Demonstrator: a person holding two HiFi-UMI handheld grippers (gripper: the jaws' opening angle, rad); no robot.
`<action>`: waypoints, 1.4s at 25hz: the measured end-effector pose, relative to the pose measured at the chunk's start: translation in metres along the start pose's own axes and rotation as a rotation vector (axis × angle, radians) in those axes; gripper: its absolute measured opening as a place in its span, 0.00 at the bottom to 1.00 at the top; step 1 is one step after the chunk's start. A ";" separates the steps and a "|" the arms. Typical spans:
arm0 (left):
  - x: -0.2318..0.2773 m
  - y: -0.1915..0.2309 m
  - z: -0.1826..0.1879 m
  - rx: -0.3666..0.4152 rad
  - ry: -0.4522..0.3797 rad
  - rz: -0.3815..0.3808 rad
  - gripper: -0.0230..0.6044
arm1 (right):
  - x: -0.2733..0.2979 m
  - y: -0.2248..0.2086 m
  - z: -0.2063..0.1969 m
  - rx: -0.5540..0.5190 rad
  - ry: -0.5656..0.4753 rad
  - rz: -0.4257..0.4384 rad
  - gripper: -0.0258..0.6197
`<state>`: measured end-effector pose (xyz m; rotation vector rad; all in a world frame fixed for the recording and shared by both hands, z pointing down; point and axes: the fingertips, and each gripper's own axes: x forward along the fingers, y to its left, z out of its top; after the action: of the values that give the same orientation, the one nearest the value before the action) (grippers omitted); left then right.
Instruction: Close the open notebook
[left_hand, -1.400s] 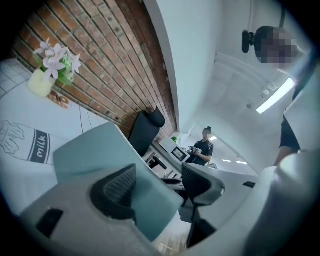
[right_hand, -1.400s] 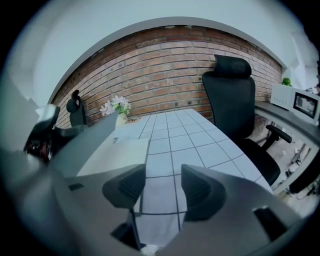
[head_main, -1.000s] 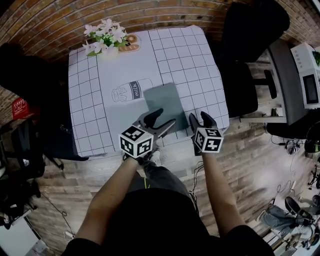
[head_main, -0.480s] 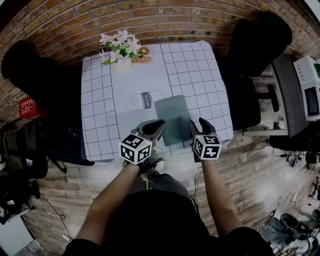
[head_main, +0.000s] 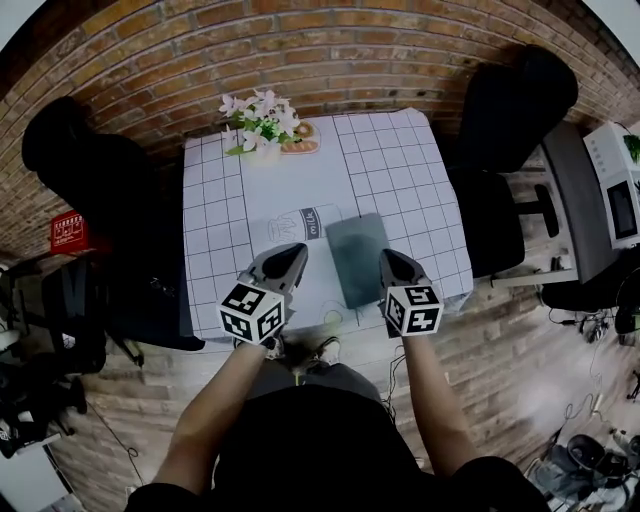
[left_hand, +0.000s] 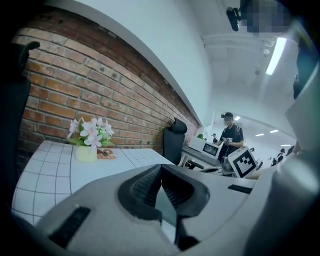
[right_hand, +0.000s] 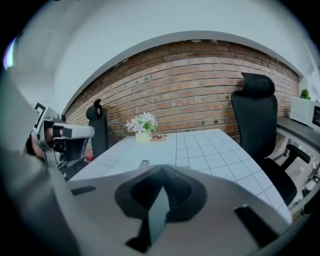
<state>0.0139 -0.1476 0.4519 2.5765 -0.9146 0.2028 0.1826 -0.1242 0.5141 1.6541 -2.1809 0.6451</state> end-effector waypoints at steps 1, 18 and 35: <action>-0.007 0.003 0.010 0.015 -0.021 0.006 0.08 | -0.003 0.003 0.006 -0.003 -0.013 0.001 0.06; -0.138 -0.015 0.157 0.279 -0.345 0.040 0.08 | -0.080 0.045 0.108 -0.016 -0.263 -0.043 0.06; -0.218 -0.027 0.209 0.374 -0.490 0.100 0.08 | -0.178 0.057 0.168 0.060 -0.492 -0.093 0.06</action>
<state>-0.1377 -0.0896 0.1951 2.9942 -1.2797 -0.2725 0.1783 -0.0570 0.2717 2.1103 -2.4009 0.2986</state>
